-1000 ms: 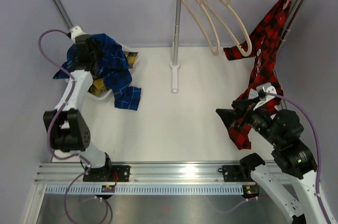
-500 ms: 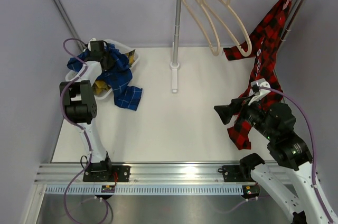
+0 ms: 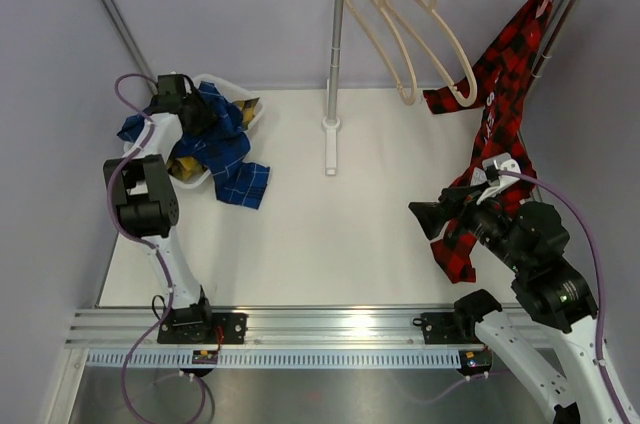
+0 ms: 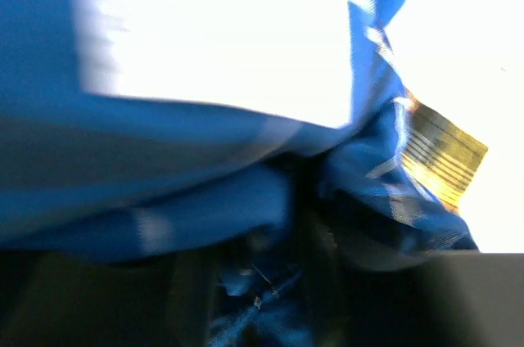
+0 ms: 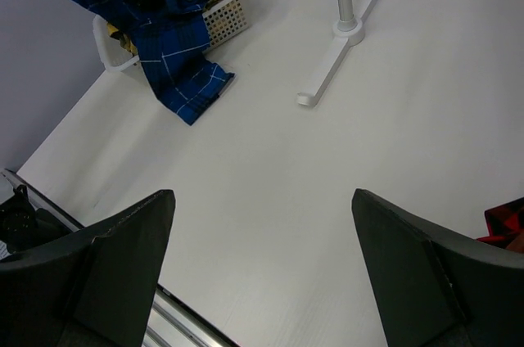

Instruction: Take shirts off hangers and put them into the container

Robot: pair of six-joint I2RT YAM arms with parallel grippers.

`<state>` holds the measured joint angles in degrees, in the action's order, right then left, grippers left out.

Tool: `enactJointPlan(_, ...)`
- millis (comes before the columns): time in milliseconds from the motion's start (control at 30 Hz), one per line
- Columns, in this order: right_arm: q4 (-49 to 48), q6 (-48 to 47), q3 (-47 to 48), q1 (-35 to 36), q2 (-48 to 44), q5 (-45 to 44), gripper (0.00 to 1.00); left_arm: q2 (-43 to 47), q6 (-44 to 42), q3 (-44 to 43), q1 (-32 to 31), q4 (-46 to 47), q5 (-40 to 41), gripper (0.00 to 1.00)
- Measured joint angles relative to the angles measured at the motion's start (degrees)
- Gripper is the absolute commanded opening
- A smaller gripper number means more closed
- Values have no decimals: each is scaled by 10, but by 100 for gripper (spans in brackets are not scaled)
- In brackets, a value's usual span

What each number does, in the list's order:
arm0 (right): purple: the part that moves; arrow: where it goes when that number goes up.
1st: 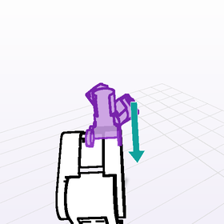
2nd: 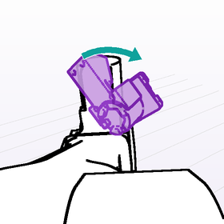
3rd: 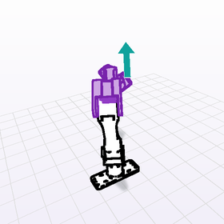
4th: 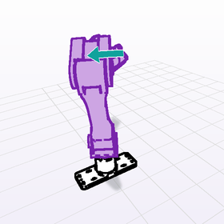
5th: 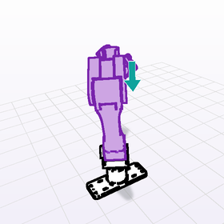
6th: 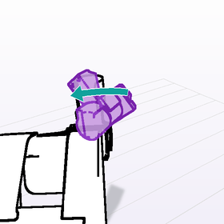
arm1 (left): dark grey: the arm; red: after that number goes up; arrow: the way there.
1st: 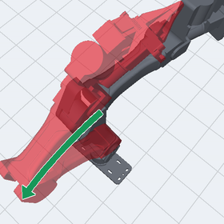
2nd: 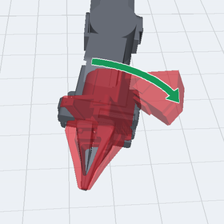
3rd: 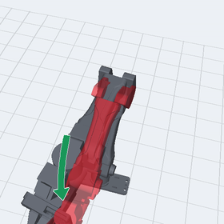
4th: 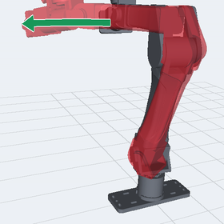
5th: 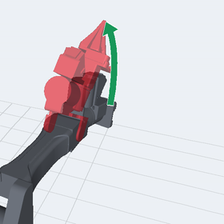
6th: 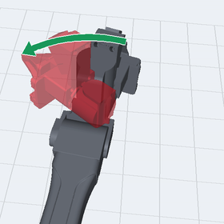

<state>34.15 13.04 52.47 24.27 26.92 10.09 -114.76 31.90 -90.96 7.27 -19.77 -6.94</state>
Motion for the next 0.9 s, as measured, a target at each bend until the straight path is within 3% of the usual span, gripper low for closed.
enactJointPlan(167,0,0,0,0,-7,0,99,61,-10,1,-2,-56,-2,65)
enactJointPlan(400,0,0,0,0,-19,-1,99,139,-16,0,-2,-100,-1,91)
enactJointPlan(700,1,0,0,0,-20,-1,99,238,-16,16,-5,-110,-5,96)
enactJointPlan(900,0,0,0,0,-20,0,99,372,-5,143,-51,-105,31,97)
